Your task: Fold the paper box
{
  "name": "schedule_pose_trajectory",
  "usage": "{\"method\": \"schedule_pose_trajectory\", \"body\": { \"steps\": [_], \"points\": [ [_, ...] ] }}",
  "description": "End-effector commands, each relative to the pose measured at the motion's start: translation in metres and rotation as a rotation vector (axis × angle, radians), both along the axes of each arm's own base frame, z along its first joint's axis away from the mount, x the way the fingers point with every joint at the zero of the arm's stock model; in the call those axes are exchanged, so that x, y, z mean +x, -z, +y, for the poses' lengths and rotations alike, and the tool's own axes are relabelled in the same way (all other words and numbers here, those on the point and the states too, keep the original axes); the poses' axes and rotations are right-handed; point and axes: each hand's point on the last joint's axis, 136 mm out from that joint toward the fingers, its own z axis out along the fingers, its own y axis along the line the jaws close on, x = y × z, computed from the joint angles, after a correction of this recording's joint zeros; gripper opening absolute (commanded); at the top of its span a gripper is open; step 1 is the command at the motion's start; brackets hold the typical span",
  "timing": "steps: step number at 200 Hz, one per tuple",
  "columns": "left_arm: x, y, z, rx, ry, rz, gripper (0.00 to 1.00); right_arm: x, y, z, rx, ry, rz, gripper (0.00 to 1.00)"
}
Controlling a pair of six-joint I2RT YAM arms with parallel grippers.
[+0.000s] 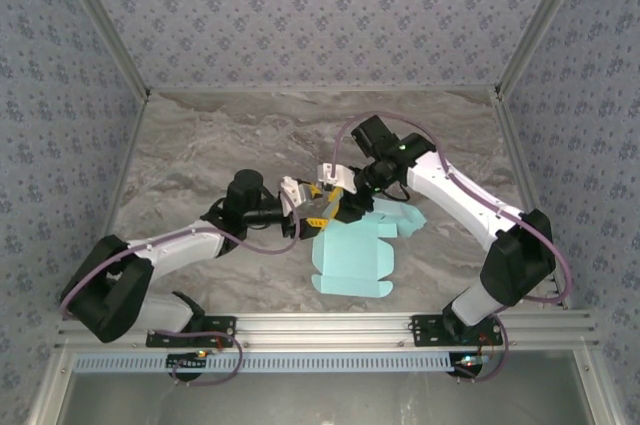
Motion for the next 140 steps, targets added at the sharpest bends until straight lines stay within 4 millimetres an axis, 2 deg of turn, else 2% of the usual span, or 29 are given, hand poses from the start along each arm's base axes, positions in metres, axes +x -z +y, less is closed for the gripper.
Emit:
{"method": "schedule_pose_trajectory", "body": {
  "steps": [1, 46, 91, 115, 140],
  "points": [
    [-0.008, -0.009, -0.012, -0.004, 0.071, 0.010, 0.70, -0.001, -0.012, 0.002, 0.034, 0.009, -0.006, 0.43],
    [-0.014, -0.010, -0.019, -0.026, 0.130, 0.049, 0.70, 0.002, -0.010, 0.003, 0.024, 0.004, -0.048, 0.41],
    [-0.021, 0.002, -0.017, 0.009, 0.164, 0.093, 0.71, 0.001, -0.008, 0.000, 0.014, -0.005, -0.073, 0.40],
    [-0.025, 0.001, -0.016, 0.007, 0.178, 0.087, 0.75, -0.001, -0.003, -0.001, -0.006, -0.013, -0.082, 0.40],
    [-0.020, 0.005, -0.015, 0.032, 0.149, 0.073, 0.75, -0.002, -0.003, 0.000, -0.005, -0.016, -0.078, 0.40]
  ]
}}
